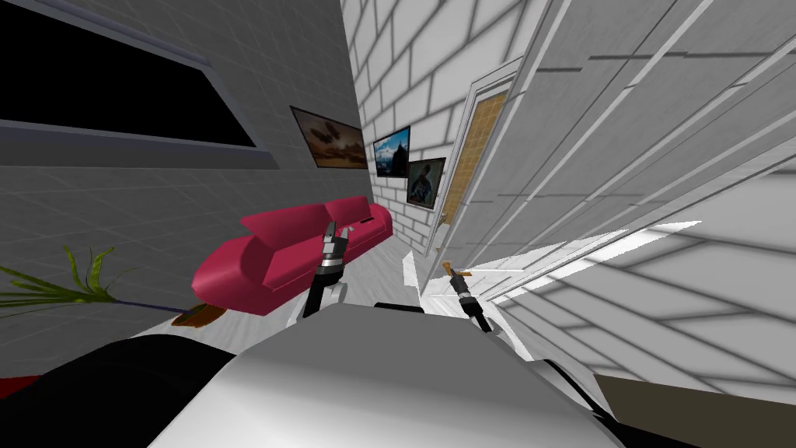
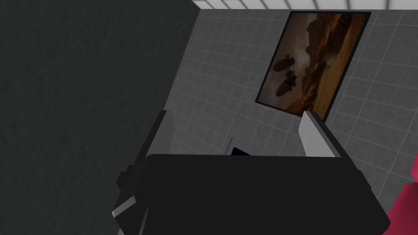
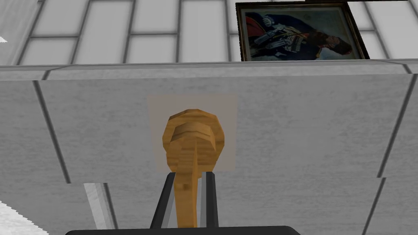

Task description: Pull the door open

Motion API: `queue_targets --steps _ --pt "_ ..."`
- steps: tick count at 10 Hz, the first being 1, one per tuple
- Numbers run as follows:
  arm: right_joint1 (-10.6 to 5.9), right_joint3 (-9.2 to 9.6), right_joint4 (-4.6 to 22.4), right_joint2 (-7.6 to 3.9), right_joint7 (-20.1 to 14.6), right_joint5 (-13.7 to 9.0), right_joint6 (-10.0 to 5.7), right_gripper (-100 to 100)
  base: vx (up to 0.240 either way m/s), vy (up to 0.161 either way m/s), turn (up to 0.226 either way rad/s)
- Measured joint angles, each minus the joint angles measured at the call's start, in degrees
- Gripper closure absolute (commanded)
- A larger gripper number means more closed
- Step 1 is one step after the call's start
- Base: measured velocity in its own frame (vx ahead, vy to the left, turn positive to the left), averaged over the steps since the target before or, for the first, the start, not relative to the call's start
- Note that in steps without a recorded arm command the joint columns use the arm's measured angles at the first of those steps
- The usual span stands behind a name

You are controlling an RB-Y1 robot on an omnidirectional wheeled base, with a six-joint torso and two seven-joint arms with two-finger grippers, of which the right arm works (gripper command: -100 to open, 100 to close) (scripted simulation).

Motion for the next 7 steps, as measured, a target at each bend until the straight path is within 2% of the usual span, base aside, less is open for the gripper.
queue_targets --steps 1,2,6,7 --pt "-0.77 -0.19 1.3 0.06 -0.2 0.4 -0.66 100 -0.152 -0.097 0.088" --pt "-0.04 -0.21 -0.2 0.04 -0.3 0.6 -0.22 100 -0.181 -0.108 0.172" --pt "-0.13 -0.42 -0.2 0.47 -0.6 1.8 -0.54 100 -0.185 -0.113 0.099" --pt "0.07 -0.31 -0.4 0.67 -0.6 2.1 -0.51 100 -0.073 -0.043 0.035"
